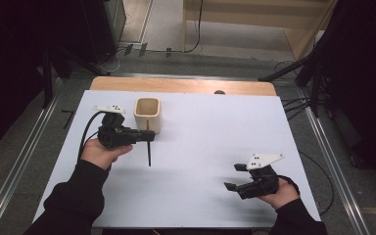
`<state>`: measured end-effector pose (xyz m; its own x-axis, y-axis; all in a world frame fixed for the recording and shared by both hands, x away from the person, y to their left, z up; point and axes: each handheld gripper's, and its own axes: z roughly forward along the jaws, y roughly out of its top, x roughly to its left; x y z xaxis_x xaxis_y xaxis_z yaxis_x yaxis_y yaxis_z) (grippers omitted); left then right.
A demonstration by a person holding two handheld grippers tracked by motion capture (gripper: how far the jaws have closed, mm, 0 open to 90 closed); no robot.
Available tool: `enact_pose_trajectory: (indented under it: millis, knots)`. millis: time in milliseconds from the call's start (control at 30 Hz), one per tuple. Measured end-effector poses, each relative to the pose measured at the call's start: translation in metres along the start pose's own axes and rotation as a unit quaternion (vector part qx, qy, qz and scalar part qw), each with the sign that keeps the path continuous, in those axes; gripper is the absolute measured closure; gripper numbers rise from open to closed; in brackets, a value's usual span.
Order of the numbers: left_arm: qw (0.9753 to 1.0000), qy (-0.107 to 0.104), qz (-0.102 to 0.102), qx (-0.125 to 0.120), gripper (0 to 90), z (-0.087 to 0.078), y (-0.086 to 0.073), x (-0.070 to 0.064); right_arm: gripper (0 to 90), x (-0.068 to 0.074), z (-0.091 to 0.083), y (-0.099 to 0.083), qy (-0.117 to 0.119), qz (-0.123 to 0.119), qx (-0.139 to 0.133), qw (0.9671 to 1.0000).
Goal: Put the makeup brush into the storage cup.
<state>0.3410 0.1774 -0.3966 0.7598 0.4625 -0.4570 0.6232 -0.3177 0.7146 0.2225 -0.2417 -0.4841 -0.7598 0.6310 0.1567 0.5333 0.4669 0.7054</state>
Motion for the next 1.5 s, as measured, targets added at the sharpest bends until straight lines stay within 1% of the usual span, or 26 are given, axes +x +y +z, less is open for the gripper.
enact_pose_trajectory:
  millis: [133, 267, 333, 433, 700, 733, 833, 1000, 1067, 1200, 1300, 1367, 1467, 1500]
  knots:
    - [1.0000, 0.003, 0.000, 0.004, 83.5, -0.002, 0.006, 0.001, 24.2, 0.001, 0.000, 0.000, 0.001, 0.000, 0.000, 1.0000]
    - [1.0000, 0.004, -0.001, 0.002, 83.5, -0.004, 0.012, 0.003, 24.2, 0.001, 0.000, 0.000, 0.001, 0.002, 0.001, 1.0000]
    - [1.0000, 0.006, -0.004, 0.000, 83.5, -0.005, 0.016, 0.004, 24.2, 0.001, 0.000, 0.000, 0.001, 0.004, 0.001, 1.0000]
    - [0.9999, 0.010, -0.003, 0.002, 83.5, -0.005, 0.020, 0.006, 24.2, 0.001, 0.000, 0.000, 0.001, 0.002, 0.000, 1.0000]
    - [0.9998, 0.017, -0.005, -0.001, 83.5, -0.008, 0.038, 0.012, 24.2, 0.001, 0.000, 0.000, 0.001, 0.002, 0.000, 1.0000]
    - [0.9998, 0.020, -0.004, -0.001, 83.5, -0.008, 0.040, 0.013, 24.3, 0.001, 0.000, 0.000, 0.001, 0.000, -0.001, 1.0000]
    - [0.9998, 0.016, -0.012, -0.007, 83.5, -0.010, 0.045, 0.016, 24.3, 0.000, 0.000, 0.000, 0.001, 0.000, -0.001, 1.0000]
    - [0.9995, 0.028, -0.011, -0.010, 83.6, -0.012, 0.055, 0.021, 24.2, 0.001, 0.000, 0.000, 0.005, 0.001, 0.001, 1.0000]
    - [0.9994, 0.030, -0.011, -0.012, 83.5, -0.013, 0.059, 0.022, 24.2, 0.001, 0.001, 0.001, 0.007, -0.001, 0.000, 1.0000]
    - [0.9993, 0.027, -0.021, -0.015, 83.5, -0.014, 0.067, 0.027, 24.2, 0.001, 0.001, 0.000, 0.007, 0.004, 0.002, 1.0000]
    - [0.9990, 0.033, -0.027, -0.013, 83.6, -0.014, 0.072, 0.030, 24.2, 0.001, 0.001, 0.000, 0.008, 0.004, 0.003, 1.0000]
    - [0.9989, 0.040, -0.023, -0.009, 83.5, -0.013, 0.075, 0.031, 24.2, 0.001, 0.000, 0.001, 0.008, 0.002, 0.000, 1.0000]
    - [0.9987, 0.043, -0.024, -0.011, 83.6, -0.012, 0.081, 0.033, 24.2, 0.001, 0.000, 0.001, 0.008, 0.004, 0.000, 1.0000]
    - [0.9987, 0.046, -0.022, -0.007, 83.6, -0.011, 0.083, 0.034, 24.2, 0.001, 0.000, 0.001, 0.007, 0.004, 0.001, 1.0000]
